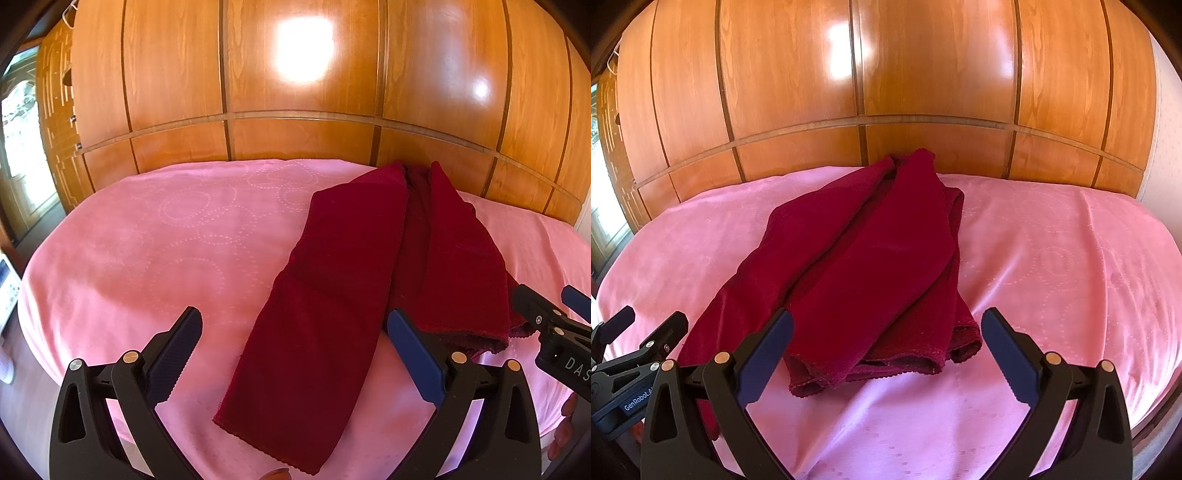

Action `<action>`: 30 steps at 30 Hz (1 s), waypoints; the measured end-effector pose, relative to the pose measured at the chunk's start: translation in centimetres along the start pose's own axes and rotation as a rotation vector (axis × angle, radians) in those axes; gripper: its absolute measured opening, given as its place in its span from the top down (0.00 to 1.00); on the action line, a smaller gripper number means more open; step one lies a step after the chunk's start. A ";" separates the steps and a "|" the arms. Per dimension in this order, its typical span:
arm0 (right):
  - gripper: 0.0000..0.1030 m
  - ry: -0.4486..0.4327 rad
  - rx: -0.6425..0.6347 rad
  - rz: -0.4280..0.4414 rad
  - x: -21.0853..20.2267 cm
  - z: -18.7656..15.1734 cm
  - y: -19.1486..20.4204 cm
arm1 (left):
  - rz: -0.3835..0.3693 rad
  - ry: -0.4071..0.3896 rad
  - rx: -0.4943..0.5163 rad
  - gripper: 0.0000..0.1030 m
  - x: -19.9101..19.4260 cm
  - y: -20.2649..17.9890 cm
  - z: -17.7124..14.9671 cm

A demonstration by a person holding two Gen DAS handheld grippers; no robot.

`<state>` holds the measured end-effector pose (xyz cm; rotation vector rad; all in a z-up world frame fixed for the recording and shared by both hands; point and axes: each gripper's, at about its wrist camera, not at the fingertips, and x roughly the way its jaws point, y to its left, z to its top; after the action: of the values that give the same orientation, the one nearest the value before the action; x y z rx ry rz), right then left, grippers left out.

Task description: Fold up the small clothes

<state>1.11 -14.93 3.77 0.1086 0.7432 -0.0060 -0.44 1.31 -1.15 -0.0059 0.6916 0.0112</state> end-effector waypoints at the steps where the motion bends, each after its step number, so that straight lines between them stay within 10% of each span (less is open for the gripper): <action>1: 0.02 0.001 0.000 0.000 0.0 0.0 0.0 | -0.001 0.001 -0.002 0.03 0.0 0.0 0.0; 30: 0.02 0.032 0.076 0.049 0.9 -0.1 -3.2 | -0.039 0.084 0.030 0.03 1.9 0.8 -1.2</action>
<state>1.57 -18.09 2.73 0.2000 0.7722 0.0137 0.26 2.11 -3.26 0.0087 0.7756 -0.0373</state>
